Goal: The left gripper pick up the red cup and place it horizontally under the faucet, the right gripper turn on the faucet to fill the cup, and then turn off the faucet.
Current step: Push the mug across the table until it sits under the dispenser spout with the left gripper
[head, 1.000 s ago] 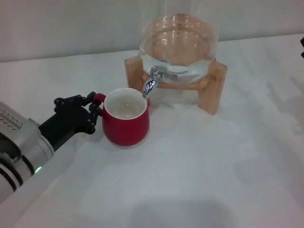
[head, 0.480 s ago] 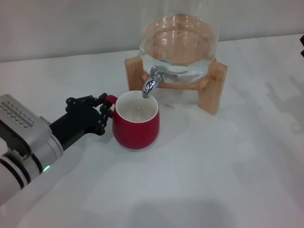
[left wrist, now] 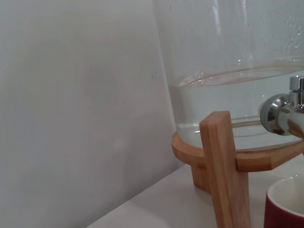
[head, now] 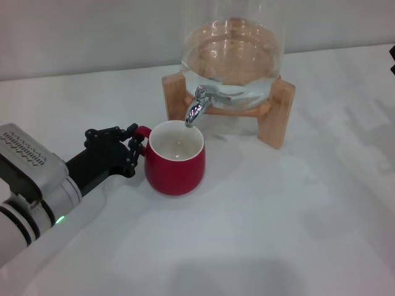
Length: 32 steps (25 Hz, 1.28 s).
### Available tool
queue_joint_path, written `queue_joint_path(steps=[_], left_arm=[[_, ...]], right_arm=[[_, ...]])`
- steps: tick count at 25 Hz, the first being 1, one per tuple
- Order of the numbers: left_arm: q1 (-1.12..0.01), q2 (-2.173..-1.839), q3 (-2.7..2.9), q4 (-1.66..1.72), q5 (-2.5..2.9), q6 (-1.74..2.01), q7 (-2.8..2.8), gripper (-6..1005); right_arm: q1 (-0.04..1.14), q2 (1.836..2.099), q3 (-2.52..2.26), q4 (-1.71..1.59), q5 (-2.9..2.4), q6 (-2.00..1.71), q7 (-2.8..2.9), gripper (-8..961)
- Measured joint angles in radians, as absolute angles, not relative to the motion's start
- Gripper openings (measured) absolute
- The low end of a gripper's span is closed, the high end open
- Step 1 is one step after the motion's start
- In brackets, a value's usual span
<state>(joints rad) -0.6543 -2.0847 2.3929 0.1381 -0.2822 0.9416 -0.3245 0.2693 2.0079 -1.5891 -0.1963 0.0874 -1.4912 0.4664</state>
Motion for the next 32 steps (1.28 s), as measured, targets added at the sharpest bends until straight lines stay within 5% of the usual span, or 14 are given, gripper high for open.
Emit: queue_joint_path(steps=[32], left_arm=[[-0.681, -2.087, 2.394, 0.151, -0.254, 0.905, -0.322, 120]], right_arm=[[0.265, 2.008, -1.597, -0.196, 0.087, -1.514, 0.469, 791]])
